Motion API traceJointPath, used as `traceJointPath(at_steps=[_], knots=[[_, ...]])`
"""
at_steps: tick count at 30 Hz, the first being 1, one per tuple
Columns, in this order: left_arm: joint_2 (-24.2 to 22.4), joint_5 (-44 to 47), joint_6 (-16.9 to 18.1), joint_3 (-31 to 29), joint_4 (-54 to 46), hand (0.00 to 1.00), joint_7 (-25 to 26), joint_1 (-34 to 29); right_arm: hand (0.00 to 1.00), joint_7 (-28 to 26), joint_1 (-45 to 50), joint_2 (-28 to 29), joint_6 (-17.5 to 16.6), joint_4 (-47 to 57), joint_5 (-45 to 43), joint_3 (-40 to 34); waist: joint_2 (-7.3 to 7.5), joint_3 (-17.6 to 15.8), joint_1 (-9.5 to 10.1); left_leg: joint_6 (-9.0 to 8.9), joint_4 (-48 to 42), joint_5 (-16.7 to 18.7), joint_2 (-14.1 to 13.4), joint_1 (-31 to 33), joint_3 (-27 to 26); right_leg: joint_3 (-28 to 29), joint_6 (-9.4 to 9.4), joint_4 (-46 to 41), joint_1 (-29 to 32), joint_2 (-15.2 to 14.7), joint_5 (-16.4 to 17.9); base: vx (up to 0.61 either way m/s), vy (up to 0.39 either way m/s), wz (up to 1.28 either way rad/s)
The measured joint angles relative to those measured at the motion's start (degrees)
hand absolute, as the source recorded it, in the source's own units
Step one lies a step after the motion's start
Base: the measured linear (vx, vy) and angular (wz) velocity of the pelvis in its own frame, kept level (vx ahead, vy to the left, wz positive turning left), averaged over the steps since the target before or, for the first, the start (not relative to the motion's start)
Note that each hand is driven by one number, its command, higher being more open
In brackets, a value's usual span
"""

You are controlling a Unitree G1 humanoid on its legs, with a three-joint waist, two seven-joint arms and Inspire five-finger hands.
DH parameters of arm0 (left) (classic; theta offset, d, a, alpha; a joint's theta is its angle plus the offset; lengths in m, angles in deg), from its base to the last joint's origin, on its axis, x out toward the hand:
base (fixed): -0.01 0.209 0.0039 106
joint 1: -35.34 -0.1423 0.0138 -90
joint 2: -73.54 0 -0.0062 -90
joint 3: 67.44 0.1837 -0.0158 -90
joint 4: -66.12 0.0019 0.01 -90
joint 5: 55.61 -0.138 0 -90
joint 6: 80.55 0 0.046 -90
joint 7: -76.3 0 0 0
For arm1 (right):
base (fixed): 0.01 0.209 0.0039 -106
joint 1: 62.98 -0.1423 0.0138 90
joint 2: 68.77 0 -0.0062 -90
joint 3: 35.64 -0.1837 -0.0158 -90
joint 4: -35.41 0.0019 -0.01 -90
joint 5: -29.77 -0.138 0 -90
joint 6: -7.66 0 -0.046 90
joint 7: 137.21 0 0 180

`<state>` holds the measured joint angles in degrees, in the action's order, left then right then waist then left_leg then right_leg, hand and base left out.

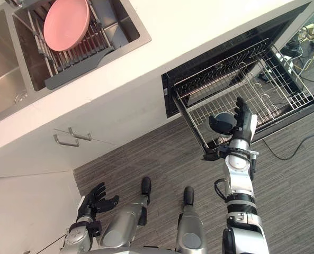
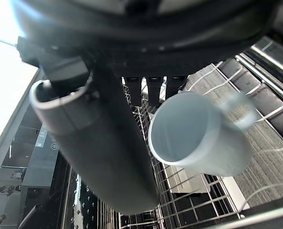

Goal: Walk over to the sink, pick up the cup, carry it to the dishwasher, place the cup inside the dishwasher, then close the dishwasher door

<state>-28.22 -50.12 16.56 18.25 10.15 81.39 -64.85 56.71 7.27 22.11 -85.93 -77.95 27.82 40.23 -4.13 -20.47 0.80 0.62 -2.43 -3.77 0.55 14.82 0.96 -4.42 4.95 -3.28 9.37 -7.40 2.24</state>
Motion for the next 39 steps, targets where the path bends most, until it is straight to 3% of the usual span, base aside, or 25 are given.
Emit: traceJointPath(at_steps=[7,17,22,30,39], knots=[[0.0,0.0,-0.1,0.4,0.0,0.9,0.0,0.1,0.9,-0.1,1.0,0.6,0.0,0.4,0.0,0.5,0.0,0.0,-0.01,0.0,0.2,0.0,0.0,-1.3,-0.1,0.1,-0.02,0.0,-1.2,0.0,0.0,0.0,0.0,0.0],[0.0,-1.1,-0.7,0.4,0.2,0.9,0.0,0.1,0.9,-0.5,9.5,2.4,0.0,16.0,2.3,0.9,0.15,0.1,-0.27,-0.13,2.5,-0.5,-0.2,-5.3,-0.7,0.4,-0.07,0.6,-4.1,0.2,0.0,-0.01,-0.01,-0.03],[-0.2,-1.3,-1.3,0.3,1.5,0.9,0.0,0.1,0.9,-2.3,14.6,6.3,-0.2,22.1,3.9,1.0,1.19,0.9,-0.59,-0.33,4.2,-0.8,-0.5,-8.0,-0.9,0.4,-0.07,1.6,-6.3,0.4,0.0,0.0,-0.009,-0.01],[-0.5,-4.9,-2.2,0.3,6.8,0.9,0.0,-0.1,0.9,-4.8,23.7,12.2,-0.6,30.0,4.4,1.2,3.71,5.3,-1.72,-0.36,4.7,-0.8,-0.5,-10.4,-1.1,0.5,-0.06,2.2,-8.7,0.4,0.1,-0.01,-0.001,-0.01],[-1.4,-5.0,-2.8,0.3,9.5,0.9,0.0,-0.6,0.9,-6.7,31.3,15.1,-1.2,35.4,4.3,3.7,3.67,9.9,-1.85,-1.07,6.3,-1.1,-0.7,-12.9,-1.0,0.4,-0.12,2.2,-10.4,0.4,0.2,-0.04,-0.002,0.0]])
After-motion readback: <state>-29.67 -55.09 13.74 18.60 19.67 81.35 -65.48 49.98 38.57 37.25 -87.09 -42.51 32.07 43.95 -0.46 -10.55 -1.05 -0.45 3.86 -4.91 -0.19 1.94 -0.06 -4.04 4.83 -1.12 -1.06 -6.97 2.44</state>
